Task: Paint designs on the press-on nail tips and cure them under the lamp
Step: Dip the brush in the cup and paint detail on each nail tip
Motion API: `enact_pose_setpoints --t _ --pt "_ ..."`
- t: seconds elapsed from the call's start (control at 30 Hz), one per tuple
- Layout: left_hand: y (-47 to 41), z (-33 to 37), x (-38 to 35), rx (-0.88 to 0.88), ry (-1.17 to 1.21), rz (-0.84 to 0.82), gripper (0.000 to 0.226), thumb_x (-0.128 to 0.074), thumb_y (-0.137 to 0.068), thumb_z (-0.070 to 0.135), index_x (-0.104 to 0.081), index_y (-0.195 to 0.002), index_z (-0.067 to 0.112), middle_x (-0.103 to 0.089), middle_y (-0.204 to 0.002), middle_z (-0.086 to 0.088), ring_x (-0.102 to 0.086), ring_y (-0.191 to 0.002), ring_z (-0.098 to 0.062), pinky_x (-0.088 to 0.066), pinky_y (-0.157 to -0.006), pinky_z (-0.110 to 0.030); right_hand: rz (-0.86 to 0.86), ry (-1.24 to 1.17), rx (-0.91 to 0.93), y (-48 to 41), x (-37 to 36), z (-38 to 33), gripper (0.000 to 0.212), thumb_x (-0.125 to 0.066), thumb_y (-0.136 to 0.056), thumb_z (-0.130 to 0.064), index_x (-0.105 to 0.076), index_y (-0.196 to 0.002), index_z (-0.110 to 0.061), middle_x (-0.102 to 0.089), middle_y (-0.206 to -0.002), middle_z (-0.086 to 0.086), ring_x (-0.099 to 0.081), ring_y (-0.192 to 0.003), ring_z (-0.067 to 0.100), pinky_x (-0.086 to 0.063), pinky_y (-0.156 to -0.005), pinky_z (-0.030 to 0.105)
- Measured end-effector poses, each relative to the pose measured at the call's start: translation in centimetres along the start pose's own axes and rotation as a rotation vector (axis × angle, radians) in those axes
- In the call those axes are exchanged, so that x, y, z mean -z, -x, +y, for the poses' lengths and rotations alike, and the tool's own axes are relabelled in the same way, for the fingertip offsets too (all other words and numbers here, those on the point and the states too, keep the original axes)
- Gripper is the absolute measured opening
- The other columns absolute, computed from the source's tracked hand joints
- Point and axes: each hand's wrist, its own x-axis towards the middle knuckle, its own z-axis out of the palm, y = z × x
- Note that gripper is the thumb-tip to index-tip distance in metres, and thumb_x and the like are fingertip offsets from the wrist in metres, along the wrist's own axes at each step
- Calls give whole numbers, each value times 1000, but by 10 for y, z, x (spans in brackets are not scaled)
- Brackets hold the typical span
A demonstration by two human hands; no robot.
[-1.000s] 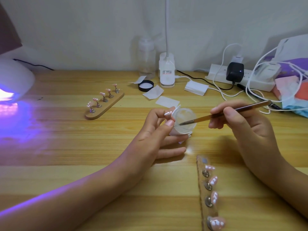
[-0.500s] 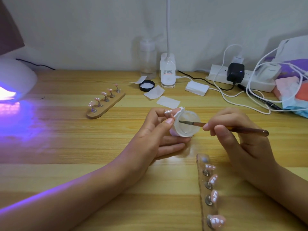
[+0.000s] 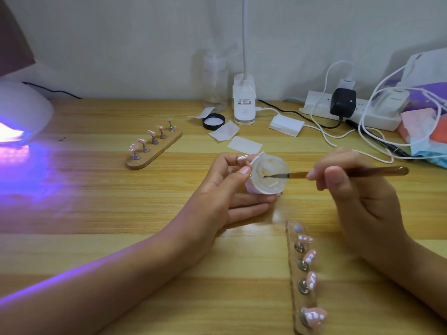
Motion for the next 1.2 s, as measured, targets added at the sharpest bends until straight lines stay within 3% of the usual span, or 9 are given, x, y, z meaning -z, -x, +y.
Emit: enact_pose_setpoints --t 0.17,0.33,0.57,0.67,0.77,0.87,1.0,1.2 --pt "0 9 0 65 131 15 11 -52 -99 21 -50 -109 19 -71 -110 0 -69 -99 -42 -57 -86 -44 170 -148 -104 -2 4 3 21 -36 -98 -15 -54 -89 -19 -56 -84 -11 -48 -76 9 -40 -76 20" --pt "0 13 -1 108 163 35 15 -50 -100 20 -50 -115 20 -62 -124 -8 -68 -100 -44 -58 -85 -45 253 -220 -164 -5 9 10 23 -35 -92 -15 -55 -82 -22 -56 -78 -15 -47 -75 11 -39 -74 21" --pt "-3 16 1 137 235 43 3 -51 -100 21 -51 -103 20 -56 -130 -11 -69 -101 -40 -60 -76 -42 322 -327 -339 -6 16 19 28 -39 -90 -25 -63 -76 -33 -55 -77 -9 -46 -74 12 -40 -71 23" --pt "0 10 -2 9 114 178 8 -53 -98 19 -58 -93 24 -64 -109 0 -72 -78 -18 -56 -56 -25 377 -479 -446 -10 18 22 29 -44 -90 -23 -67 -75 -29 -55 -73 -9 -48 -69 10 -40 -67 25" --pt "4 9 -2 -189 -56 259 23 -59 -89 21 -65 -74 38 -61 -85 14 -47 -53 -2 -36 -41 -14 392 -587 -543 -14 19 23 27 -46 -88 -15 -69 -79 -26 -51 -65 -8 -47 -63 9 -41 -62 23" --pt "10 11 -1 -260 -196 114 17 -62 -81 20 -66 -77 36 -61 -76 15 -43 -51 0 -35 -43 -11 376 -659 -598 -15 18 22 22 -49 -89 -15 -68 -81 -24 -49 -61 -6 -46 -59 9 -43 -59 21" --pt "12 2 -8 -99 -468 -124 19 -73 -81 16 -68 -75 33 -68 -76 12 -58 -60 1 -45 -54 -12 334 -689 -618 -15 15 20 18 -51 -91 -19 -66 -82 -21 -50 -58 -4 -47 -57 11 -45 -58 21" --pt "8 2 -6 -76 -470 -108 13 -72 -80 22 -68 -76 33 -67 -74 8 -62 -67 -7 -51 -62 -19 243 -716 -576 -14 14 17 13 -57 -82 -23 -68 -77 -23 -52 -57 -3 -51 -54 11 -45 -58 22"
